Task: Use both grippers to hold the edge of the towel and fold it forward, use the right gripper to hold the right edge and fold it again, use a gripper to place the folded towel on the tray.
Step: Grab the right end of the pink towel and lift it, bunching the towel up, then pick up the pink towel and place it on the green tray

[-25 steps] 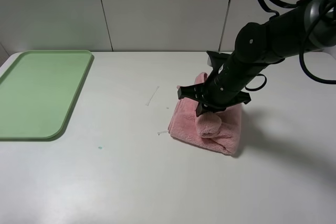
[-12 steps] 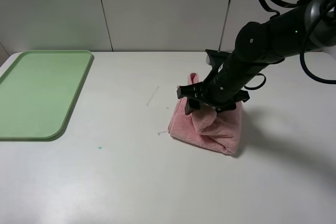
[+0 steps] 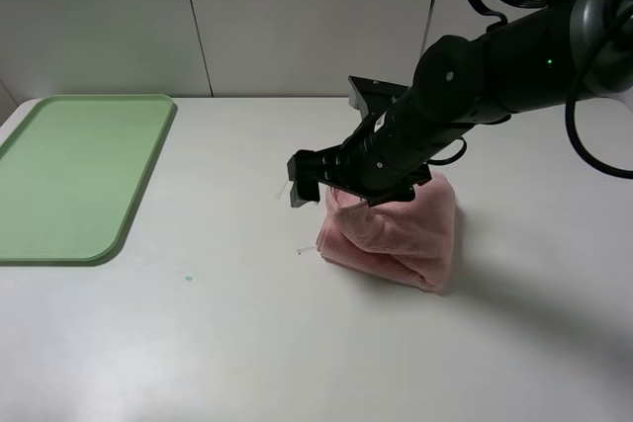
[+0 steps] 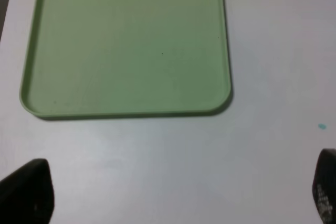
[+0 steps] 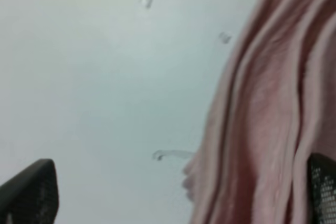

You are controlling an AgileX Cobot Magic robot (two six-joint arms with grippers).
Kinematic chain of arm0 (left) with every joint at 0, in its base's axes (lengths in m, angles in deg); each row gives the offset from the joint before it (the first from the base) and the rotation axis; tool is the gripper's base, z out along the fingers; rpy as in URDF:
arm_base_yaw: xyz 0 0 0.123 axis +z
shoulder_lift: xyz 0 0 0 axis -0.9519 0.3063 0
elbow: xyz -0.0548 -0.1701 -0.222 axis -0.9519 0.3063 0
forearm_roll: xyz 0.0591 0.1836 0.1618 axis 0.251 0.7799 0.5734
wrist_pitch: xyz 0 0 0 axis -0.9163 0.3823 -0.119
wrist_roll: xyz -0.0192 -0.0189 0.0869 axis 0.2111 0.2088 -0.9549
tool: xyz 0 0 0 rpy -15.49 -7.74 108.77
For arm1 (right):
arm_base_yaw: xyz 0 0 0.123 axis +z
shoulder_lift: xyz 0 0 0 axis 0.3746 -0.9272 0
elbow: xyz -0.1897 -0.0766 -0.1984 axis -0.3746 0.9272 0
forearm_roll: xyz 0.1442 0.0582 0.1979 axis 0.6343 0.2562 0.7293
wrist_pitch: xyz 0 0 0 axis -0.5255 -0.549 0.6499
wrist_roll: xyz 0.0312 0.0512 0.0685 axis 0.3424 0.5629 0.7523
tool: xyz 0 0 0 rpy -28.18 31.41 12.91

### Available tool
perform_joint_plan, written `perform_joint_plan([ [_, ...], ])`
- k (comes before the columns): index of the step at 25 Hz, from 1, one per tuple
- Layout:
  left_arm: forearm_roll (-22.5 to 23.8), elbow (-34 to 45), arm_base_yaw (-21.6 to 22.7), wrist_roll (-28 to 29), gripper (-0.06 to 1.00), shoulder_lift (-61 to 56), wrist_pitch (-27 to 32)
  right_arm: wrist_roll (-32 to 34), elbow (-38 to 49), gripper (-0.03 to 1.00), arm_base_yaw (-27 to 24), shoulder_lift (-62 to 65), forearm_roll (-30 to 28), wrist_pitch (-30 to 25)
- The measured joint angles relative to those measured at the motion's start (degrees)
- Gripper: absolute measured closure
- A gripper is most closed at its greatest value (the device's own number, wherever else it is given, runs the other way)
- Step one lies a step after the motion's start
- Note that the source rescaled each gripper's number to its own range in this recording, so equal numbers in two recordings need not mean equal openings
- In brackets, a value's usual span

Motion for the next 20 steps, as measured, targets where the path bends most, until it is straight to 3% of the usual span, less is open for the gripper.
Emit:
perform_joint_plan([
  [10,0.0,0.0,0.0,0.0,-0.04,0.0,0.0,0.0,0.0,-0.03,2.1,7.6,-3.9,-1.6],
  [20,0.0,0.0,0.0,0.0,-0.04,0.0,0.0,5.7,0.0,-0.03,1.0,18.7,-15.0,-11.5],
])
